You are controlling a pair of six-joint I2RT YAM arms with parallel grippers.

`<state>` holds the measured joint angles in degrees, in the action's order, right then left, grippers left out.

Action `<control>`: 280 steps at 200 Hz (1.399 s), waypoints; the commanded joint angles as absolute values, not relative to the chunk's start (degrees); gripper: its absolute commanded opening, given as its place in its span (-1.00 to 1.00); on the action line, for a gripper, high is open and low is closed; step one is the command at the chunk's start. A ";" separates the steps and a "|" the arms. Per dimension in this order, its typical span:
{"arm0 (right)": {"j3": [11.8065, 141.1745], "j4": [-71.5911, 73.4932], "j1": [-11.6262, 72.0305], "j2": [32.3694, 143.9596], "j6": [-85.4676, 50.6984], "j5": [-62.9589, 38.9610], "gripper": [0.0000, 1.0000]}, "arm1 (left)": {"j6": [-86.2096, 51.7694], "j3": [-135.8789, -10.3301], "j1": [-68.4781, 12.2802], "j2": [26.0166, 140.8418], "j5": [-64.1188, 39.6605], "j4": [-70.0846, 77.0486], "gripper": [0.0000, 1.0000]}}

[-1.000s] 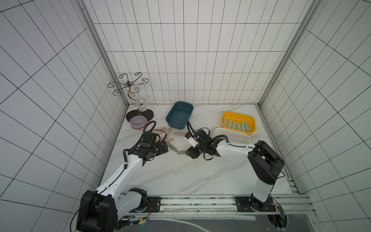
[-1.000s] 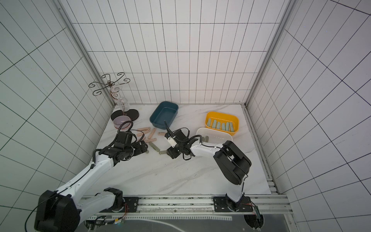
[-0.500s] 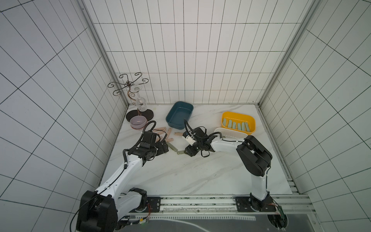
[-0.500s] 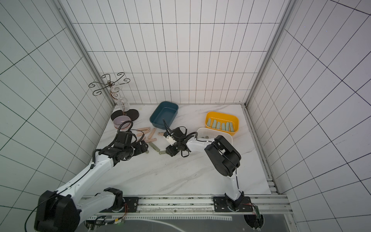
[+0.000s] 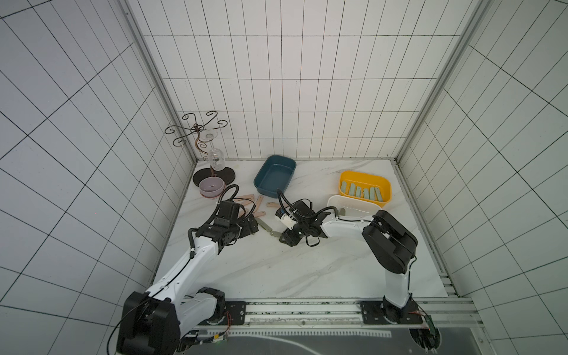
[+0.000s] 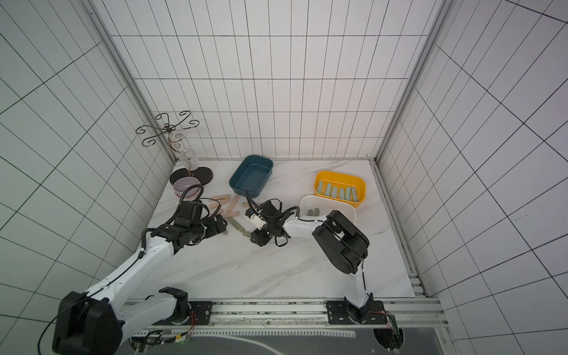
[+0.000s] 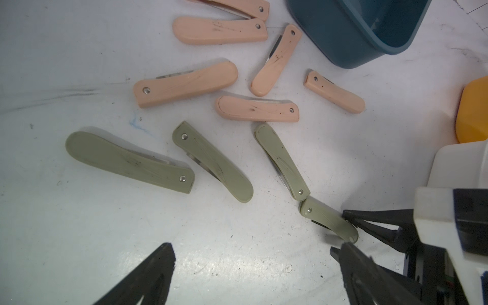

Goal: Place the fruit knives into the storage box by color
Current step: Pick up the fruit knife from the center of the board.

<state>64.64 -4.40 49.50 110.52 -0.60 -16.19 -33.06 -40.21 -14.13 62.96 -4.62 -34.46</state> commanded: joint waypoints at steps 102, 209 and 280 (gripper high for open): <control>63.05 -11.26 56.10 111.23 -6.96 4.12 -0.16 | -34.73 -39.44 -14.03 62.11 -5.44 -32.35 0.95; 63.64 -11.69 57.28 111.87 -8.09 1.90 -0.61 | -34.72 -39.36 -14.02 62.12 -5.54 -32.18 0.95; 61.96 -12.31 56.08 106.60 -8.69 3.23 -0.75 | -34.79 -39.99 -14.04 62.23 -6.00 -32.17 0.94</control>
<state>63.42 -7.01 56.62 108.77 -8.05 3.77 -34.09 -39.83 -14.13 62.96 -5.72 -33.85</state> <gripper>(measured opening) 0.215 0.973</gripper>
